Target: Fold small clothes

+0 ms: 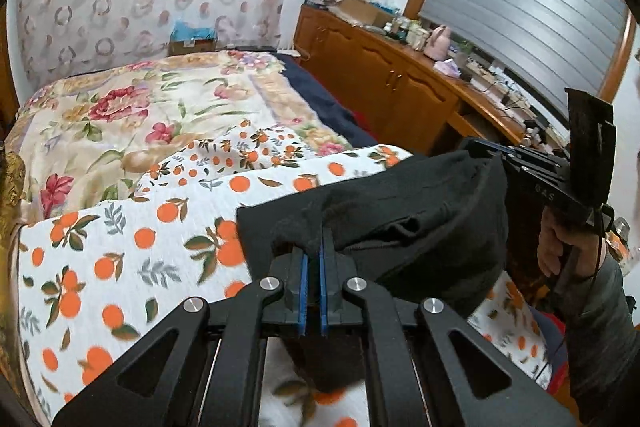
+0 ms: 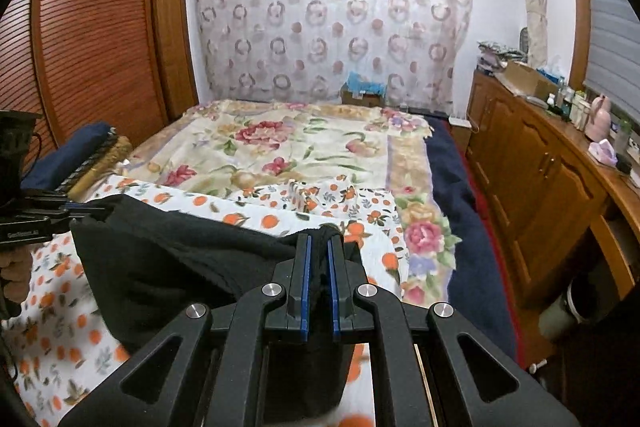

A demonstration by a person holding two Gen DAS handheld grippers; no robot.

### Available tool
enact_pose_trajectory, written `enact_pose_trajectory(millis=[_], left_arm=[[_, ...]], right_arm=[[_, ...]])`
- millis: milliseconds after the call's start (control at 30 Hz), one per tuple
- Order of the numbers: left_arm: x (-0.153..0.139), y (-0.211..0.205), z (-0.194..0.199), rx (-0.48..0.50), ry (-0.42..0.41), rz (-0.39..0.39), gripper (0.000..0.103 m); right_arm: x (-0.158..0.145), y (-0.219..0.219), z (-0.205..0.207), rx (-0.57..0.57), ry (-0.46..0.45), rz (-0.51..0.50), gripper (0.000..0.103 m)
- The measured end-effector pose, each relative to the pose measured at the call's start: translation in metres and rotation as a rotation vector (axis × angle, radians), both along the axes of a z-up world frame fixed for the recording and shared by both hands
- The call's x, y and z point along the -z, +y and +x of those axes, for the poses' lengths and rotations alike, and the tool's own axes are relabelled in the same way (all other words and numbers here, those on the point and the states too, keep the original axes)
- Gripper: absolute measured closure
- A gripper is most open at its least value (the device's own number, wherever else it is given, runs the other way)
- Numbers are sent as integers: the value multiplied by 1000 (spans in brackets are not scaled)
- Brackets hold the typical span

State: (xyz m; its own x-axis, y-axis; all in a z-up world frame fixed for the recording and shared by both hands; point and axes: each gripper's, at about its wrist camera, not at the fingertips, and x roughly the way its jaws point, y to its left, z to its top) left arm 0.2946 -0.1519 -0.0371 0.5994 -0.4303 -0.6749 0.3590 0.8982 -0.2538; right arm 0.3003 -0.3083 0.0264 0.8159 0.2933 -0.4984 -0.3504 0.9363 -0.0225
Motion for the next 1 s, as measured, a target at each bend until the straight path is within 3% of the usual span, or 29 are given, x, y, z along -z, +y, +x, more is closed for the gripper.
enact_pose_trajectory(millis=[233, 300, 333, 367, 433, 467, 567, 733, 900, 933, 967, 1000], left_arm=[[8, 0, 17, 22, 46, 12, 98], [3, 0, 16, 29, 30, 22, 96], [1, 0, 15, 27, 22, 28, 83], [-3, 2, 13, 11, -2, 44, 63], [-10, 5, 9, -7, -46, 62, 54], [-11, 8, 8, -9, -46, 62, 44], [-11, 15, 1, -3, -51, 49, 24], [5, 9, -11, 48, -10, 42, 23], [23, -10, 0, 57, 28, 92, 23], [26, -11, 5, 52, 38, 100, 23], [29, -13, 10, 44, 44, 109, 23], [31, -14, 14, 40, 42, 113, 23]], right_arm=[[-2, -1, 32, 21, 44, 20, 95], [-10, -6, 32, 34, 30, 46, 84], [-12, -9, 28, 40, 23, 59, 77], [-15, -12, 26, 42, 15, 70, 71], [-17, -17, 13, 32, -4, 77, 64], [-18, -18, 7, 19, -9, 75, 59], [-6, -19, -5, -35, 2, 48, 47], [15, -12, -1, -91, 71, -14, 47], [17, -5, 23, -170, 105, 20, 47], [17, -4, 28, -173, 109, 20, 53], [16, -2, 31, -194, 115, 22, 70], [15, -3, 31, -215, 117, 20, 80]])
